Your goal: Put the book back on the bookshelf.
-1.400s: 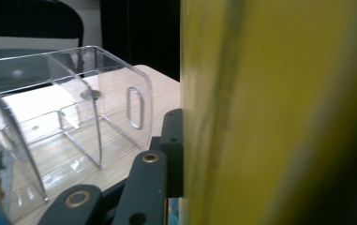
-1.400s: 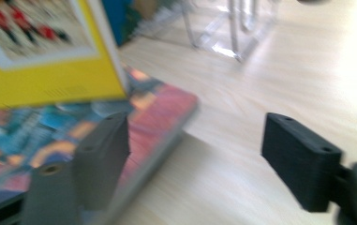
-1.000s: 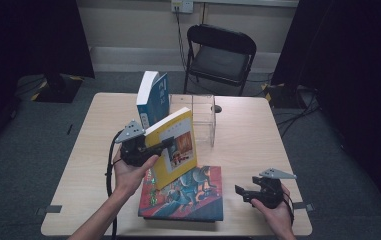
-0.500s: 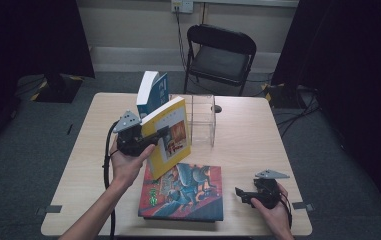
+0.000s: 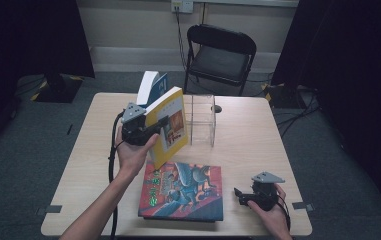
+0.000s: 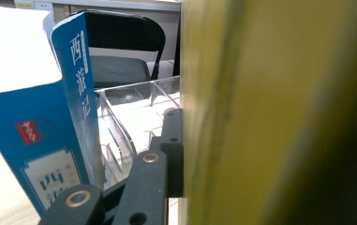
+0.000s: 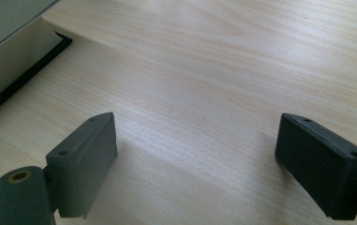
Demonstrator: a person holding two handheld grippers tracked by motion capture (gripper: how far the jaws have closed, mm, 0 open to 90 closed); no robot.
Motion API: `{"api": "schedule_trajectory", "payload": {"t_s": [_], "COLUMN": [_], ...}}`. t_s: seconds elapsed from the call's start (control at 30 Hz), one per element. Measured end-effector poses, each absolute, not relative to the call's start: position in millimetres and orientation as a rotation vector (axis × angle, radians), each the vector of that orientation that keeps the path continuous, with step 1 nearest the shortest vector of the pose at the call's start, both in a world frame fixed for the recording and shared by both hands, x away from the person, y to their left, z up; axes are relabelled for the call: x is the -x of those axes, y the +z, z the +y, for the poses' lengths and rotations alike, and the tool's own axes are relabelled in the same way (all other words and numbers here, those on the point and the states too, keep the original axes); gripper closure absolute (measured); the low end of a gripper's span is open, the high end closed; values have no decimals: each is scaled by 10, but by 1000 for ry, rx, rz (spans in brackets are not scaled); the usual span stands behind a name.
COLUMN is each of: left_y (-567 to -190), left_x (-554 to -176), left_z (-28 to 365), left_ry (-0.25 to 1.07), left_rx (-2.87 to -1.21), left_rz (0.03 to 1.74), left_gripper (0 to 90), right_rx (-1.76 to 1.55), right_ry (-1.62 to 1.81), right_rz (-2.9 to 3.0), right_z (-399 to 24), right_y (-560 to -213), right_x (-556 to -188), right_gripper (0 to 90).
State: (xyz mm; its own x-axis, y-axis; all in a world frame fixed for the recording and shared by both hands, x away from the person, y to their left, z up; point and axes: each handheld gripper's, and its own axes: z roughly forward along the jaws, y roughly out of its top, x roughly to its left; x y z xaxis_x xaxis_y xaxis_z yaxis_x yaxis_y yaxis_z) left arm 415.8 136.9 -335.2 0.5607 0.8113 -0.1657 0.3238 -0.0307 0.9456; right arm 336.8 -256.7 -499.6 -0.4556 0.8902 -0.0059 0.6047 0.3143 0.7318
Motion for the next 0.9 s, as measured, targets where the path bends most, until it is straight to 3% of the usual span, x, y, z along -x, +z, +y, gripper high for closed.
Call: {"api": "schedule_trajectory", "payload": {"t_s": [0.9], "left_y": [-3571], "left_x": [-4755], "left_z": [923], "left_ry": [615], "left_rx": [-1623], "left_rz": [1061], "left_gripper": [758], "right_rx": [-1318], "right_ry": [948], "right_rz": [2184], "right_z": [-2561], "right_y": [-4997], "right_x": [-3363], "right_gripper": [128]}}
